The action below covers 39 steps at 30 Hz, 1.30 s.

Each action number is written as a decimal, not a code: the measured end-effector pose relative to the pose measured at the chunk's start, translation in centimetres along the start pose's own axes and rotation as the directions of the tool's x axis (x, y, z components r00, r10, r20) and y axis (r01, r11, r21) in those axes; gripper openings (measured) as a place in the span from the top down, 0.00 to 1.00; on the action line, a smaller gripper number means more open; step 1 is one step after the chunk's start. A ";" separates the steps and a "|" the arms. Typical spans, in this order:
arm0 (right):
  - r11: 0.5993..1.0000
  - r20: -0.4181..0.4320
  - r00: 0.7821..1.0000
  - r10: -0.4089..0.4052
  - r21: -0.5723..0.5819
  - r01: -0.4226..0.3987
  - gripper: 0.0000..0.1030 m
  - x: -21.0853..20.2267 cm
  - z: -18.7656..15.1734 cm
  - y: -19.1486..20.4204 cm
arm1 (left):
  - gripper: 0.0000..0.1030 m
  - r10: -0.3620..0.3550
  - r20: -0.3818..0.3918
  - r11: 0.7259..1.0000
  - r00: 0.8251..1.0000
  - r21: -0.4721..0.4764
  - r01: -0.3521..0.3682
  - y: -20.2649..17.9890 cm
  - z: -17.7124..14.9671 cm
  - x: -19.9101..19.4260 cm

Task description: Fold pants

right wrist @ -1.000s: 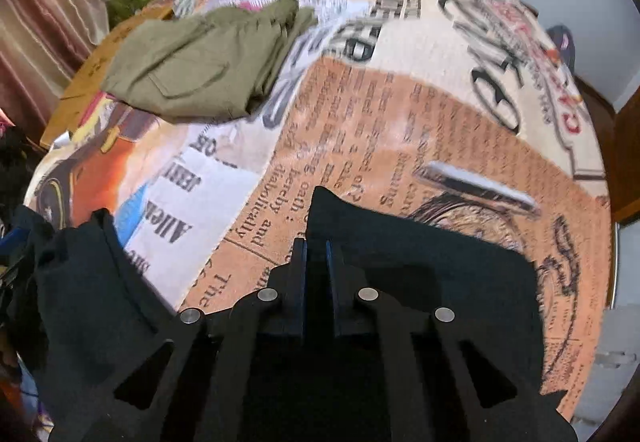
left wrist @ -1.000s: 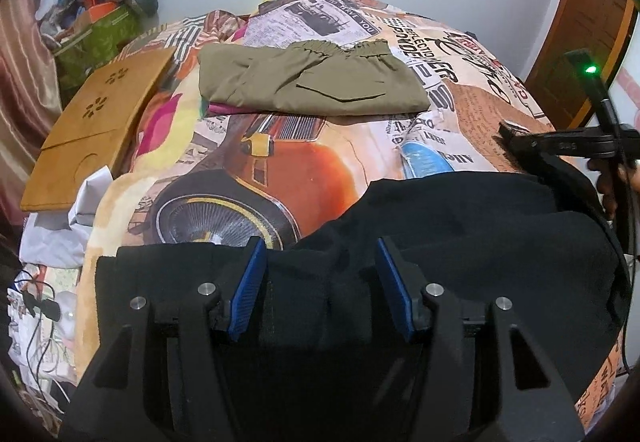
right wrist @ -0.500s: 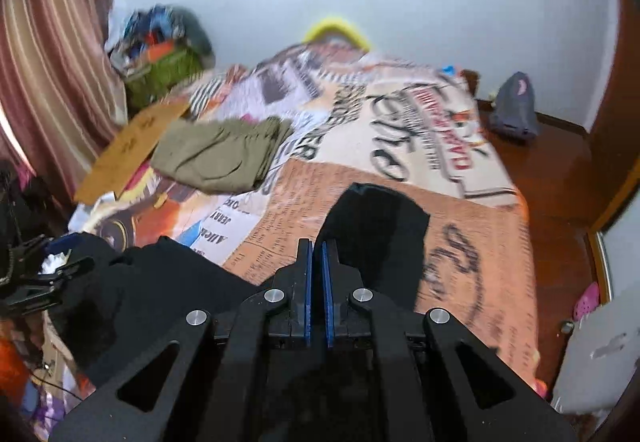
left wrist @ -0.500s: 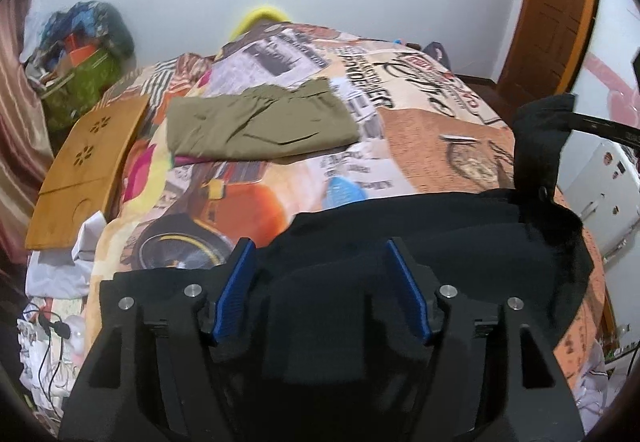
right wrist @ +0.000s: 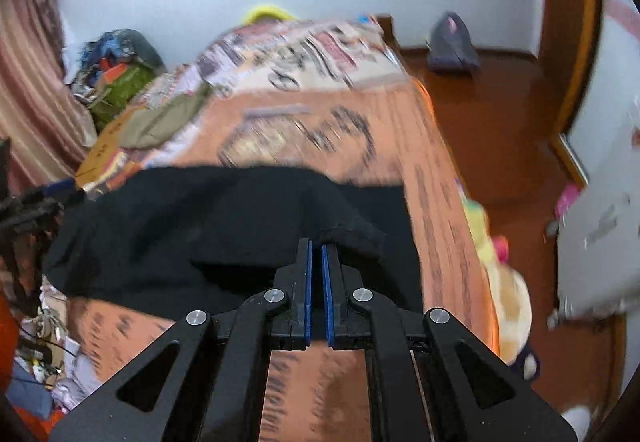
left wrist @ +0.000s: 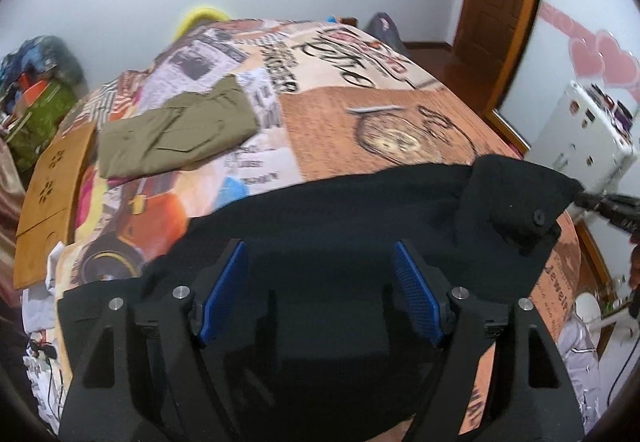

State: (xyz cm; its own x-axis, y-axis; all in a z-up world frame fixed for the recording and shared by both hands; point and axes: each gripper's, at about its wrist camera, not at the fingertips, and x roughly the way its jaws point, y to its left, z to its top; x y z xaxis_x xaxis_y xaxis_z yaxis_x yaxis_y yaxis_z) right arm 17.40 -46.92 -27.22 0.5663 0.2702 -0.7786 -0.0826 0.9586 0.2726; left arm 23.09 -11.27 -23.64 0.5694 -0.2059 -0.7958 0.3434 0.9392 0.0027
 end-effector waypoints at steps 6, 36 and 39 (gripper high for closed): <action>0.998 -0.064 0.998 0.012 0.057 -0.009 0.95 2.2 -2.0 -2.5 | 0.27 -0.060 -0.051 0.998 0.997 0.027 0.061 -3.4 -0.9 0.8; 0.940 0.039 0.998 -0.041 -0.338 0.052 0.43 3.7 -3.5 7.1 | 0.87 -0.111 -0.161 0.970 0.981 0.197 0.142 -11.3 -2.8 4.3; 0.919 0.065 0.994 -0.083 -0.382 0.102 0.43 4.5 -3.5 7.8 | 0.92 -0.154 -0.173 0.972 0.973 0.149 0.180 -10.3 -2.3 4.4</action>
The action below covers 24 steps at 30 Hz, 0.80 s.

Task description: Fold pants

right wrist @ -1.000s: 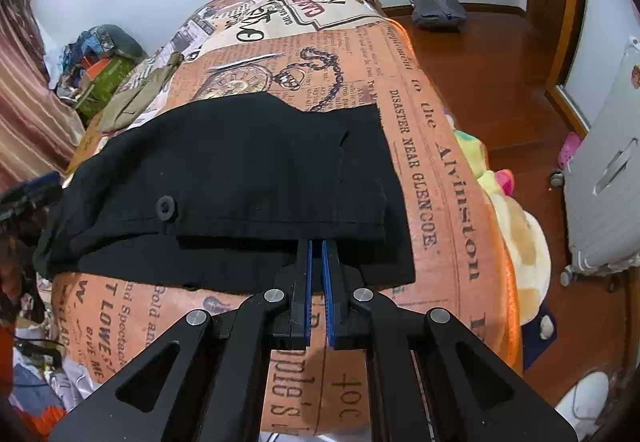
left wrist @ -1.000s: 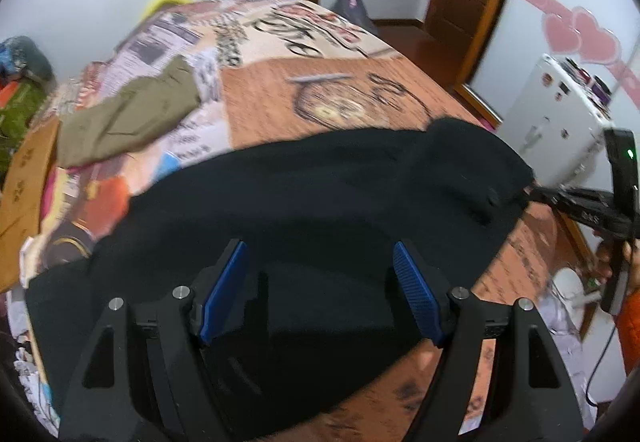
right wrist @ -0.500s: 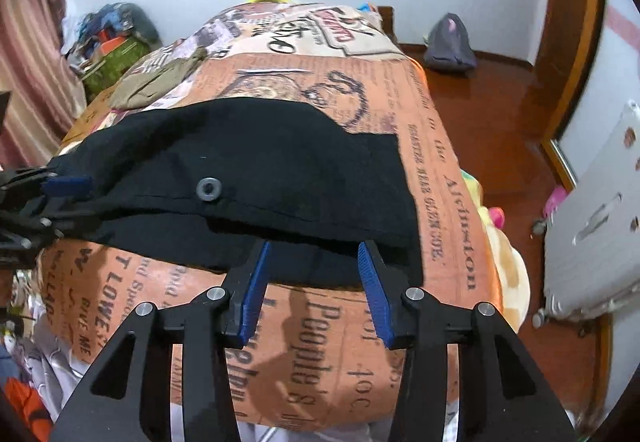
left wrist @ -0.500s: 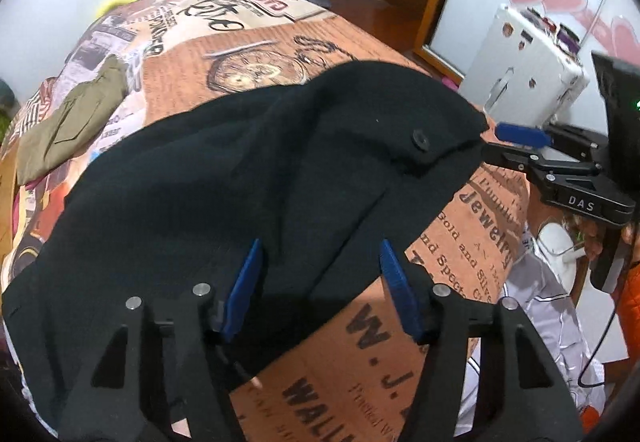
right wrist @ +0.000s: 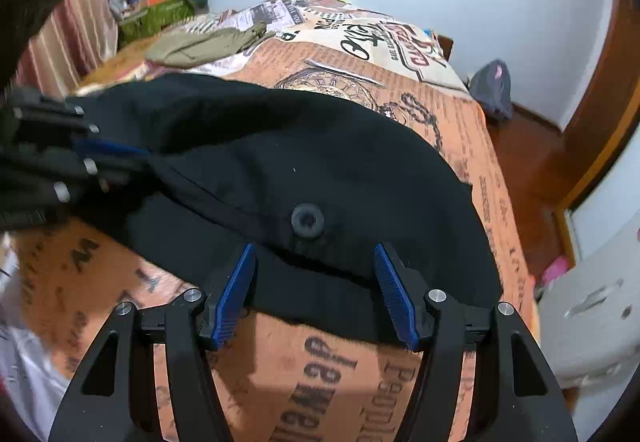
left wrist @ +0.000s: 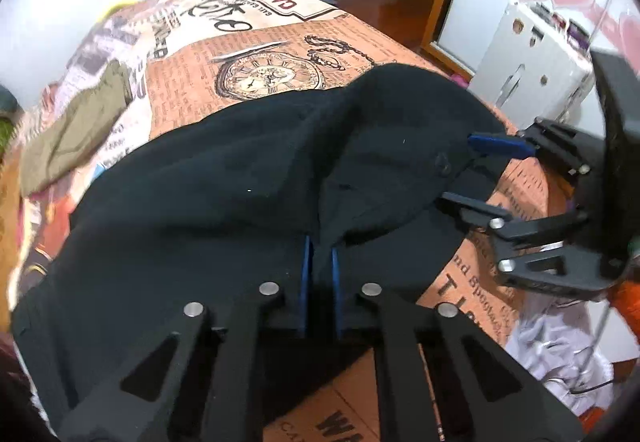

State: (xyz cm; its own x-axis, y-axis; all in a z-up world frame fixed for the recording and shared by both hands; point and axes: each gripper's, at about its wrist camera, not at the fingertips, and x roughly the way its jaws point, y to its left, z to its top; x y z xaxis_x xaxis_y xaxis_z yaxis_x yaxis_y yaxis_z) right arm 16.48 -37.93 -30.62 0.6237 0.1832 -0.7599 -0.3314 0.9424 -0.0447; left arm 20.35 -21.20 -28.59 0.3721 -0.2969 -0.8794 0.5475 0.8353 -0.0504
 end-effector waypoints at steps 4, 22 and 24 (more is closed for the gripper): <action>1.000 0.010 1.000 0.001 0.008 -0.001 0.45 0.4 0.4 -0.3 | 0.95 -0.103 0.007 0.992 0.995 -0.070 0.103 1.4 0.3 -0.6; 0.998 0.021 0.999 0.039 0.041 -0.040 0.52 0.2 1.3 1.5 | 0.96 -0.163 0.071 0.979 0.984 -0.108 0.170 1.8 0.9 -4.3; 0.998 0.012 0.999 0.047 0.049 -0.047 0.76 0.2 1.3 1.0 | 0.96 -0.167 0.067 0.980 0.984 -0.095 0.173 1.5 0.7 -4.3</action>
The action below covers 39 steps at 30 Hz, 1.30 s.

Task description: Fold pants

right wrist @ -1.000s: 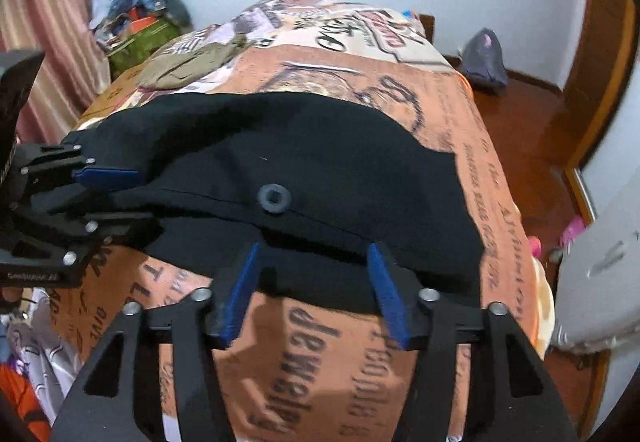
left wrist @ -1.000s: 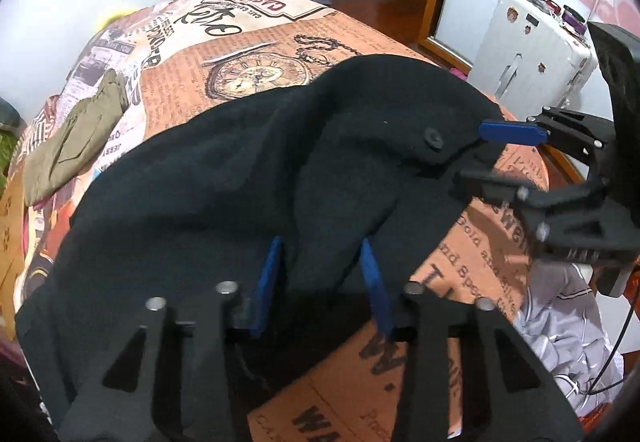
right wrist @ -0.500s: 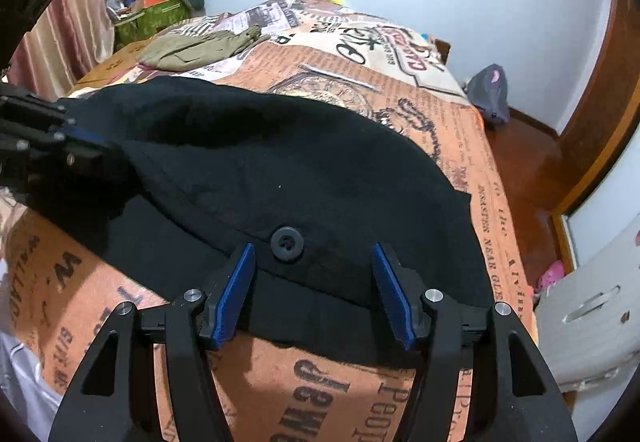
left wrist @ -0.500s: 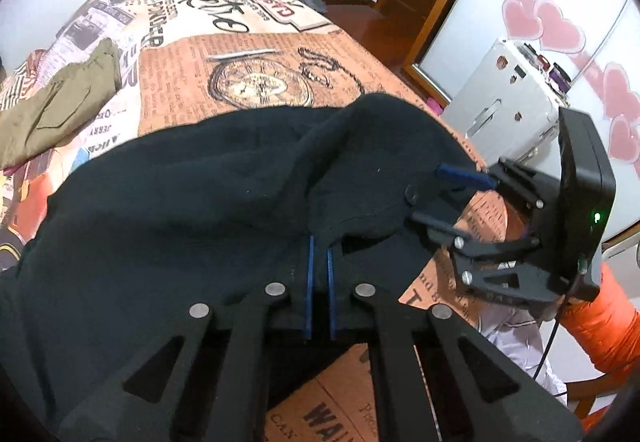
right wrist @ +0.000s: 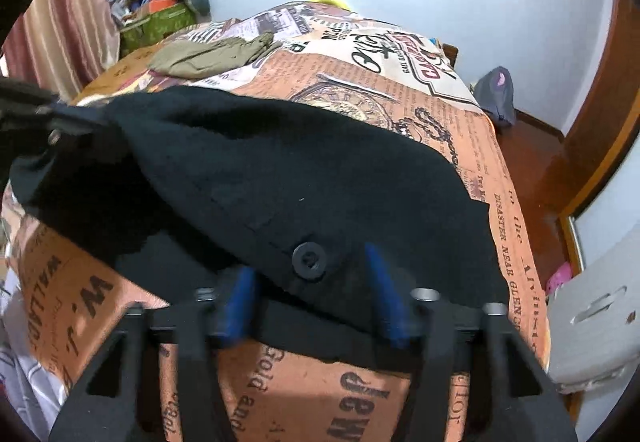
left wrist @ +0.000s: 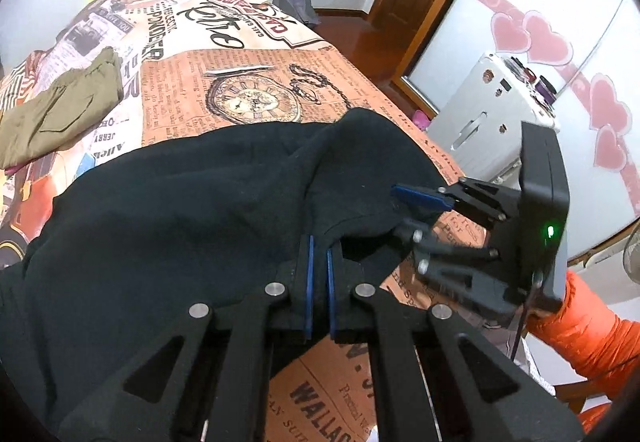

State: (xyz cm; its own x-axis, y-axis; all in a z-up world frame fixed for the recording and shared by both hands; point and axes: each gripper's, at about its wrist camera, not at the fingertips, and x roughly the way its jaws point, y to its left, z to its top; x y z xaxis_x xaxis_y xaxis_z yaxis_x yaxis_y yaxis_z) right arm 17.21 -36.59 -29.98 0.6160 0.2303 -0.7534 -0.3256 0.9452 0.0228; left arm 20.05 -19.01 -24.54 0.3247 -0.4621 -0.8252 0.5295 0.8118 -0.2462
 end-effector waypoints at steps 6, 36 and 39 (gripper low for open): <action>1.000 0.011 1.000 0.000 -0.023 0.000 0.89 -2.0 -1.1 -0.4 | 0.96 0.000 -0.021 0.999 1.000 0.036 0.001 -1.0 -1.1 0.6; 0.976 -0.030 0.997 -0.076 0.204 0.081 0.54 -5.6 -3.1 -9.9 | 0.62 0.189 0.064 0.982 0.980 0.003 -0.189 2.5 1.9 -1.3; 0.973 -0.015 0.997 -0.073 0.217 0.074 0.54 -4.5 -1.8 -10.9 | 0.62 0.208 0.047 0.978 0.977 0.006 -0.208 3.7 3.3 0.2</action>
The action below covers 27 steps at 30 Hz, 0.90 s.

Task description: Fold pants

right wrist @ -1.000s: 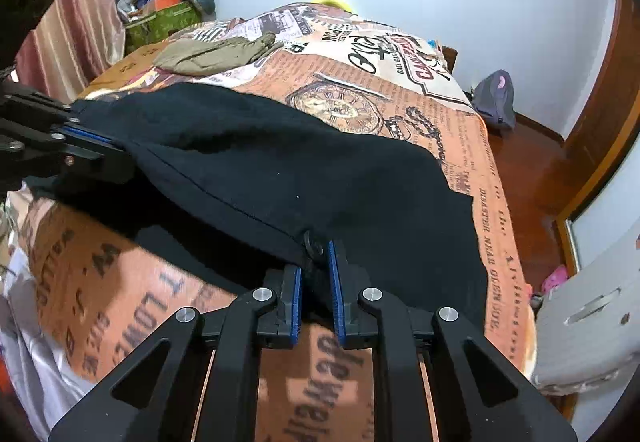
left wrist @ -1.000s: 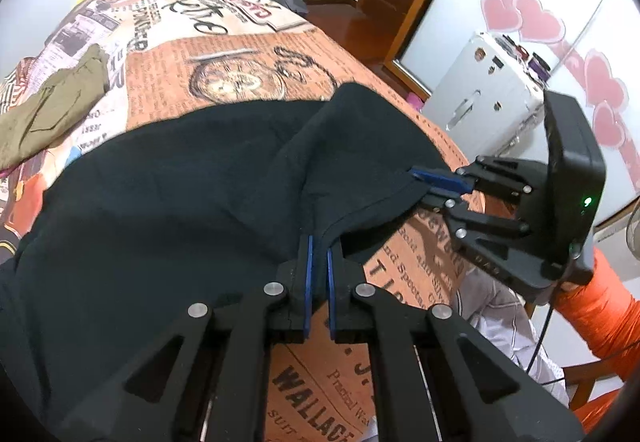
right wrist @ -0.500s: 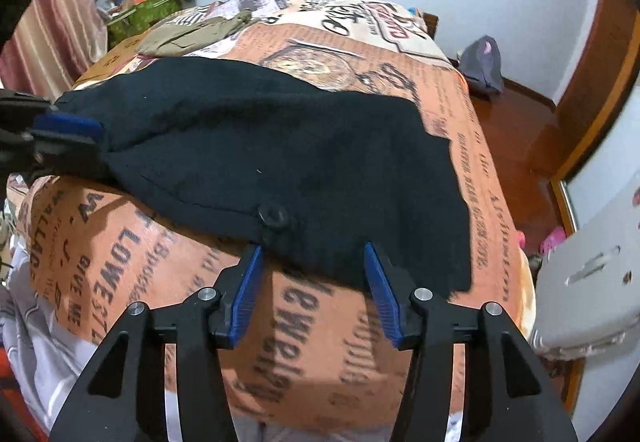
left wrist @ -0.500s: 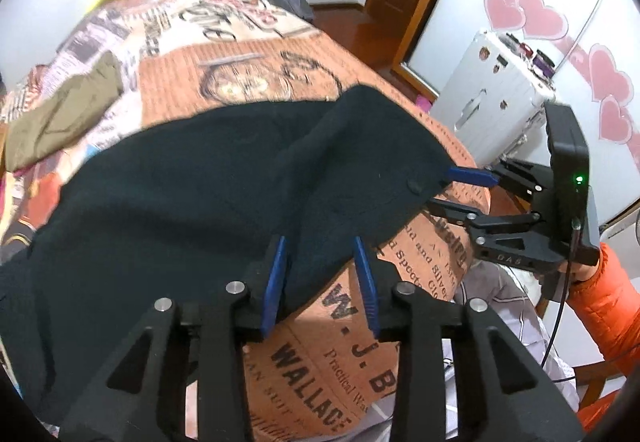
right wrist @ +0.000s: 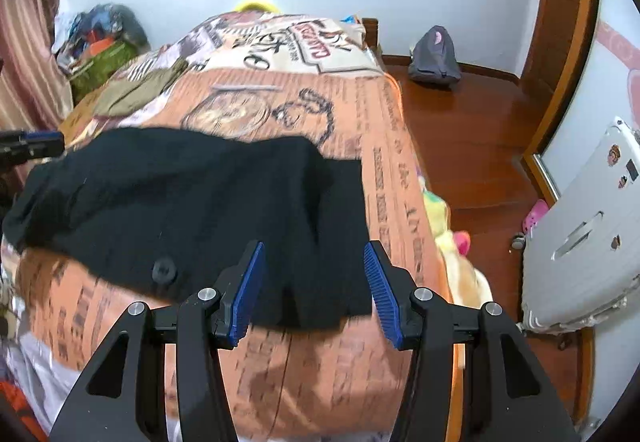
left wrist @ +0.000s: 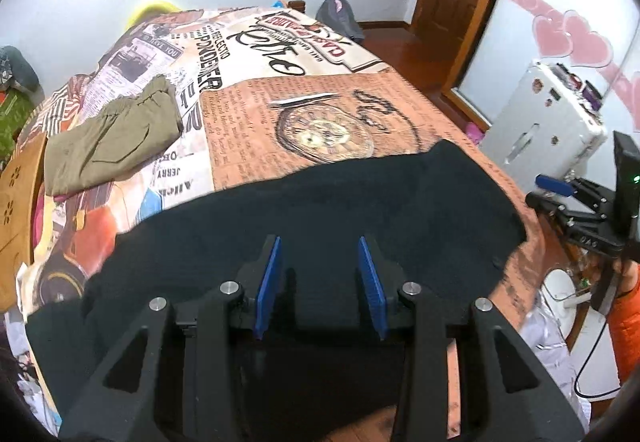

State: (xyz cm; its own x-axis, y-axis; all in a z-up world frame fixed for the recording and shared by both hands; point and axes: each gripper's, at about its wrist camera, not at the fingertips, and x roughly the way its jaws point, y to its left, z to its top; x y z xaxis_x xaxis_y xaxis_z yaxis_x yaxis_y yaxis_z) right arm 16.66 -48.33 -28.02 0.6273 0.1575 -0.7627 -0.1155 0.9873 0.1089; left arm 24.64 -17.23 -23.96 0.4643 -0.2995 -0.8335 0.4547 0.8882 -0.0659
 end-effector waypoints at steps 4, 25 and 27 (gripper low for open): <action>1.000 -0.001 1.000 -0.007 -0.008 0.007 0.54 2.3 1.8 -0.6 | 0.62 0.023 -0.033 1.000 0.999 0.013 -0.023 1.0 1.7 3.1; 0.988 -0.171 0.973 0.157 0.037 -0.152 0.54 11.3 4.0 -2.3 | 0.57 0.031 -0.102 0.998 0.994 0.055 -0.026 2.1 2.8 9.6; 0.989 -0.185 0.971 0.149 0.014 -0.149 0.54 11.4 3.7 -1.7 | 0.56 0.028 -0.102 0.999 0.994 0.049 -0.023 2.1 2.6 9.5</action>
State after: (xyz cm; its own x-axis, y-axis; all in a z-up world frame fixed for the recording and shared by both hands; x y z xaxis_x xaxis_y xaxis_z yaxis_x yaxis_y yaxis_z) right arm 26.81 -48.10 -34.54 0.4496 0.2963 -0.8427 -0.1972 0.9530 0.2299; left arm 31.98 -19.06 -30.60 0.3974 -0.2374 -0.8864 0.4801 0.8770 -0.0197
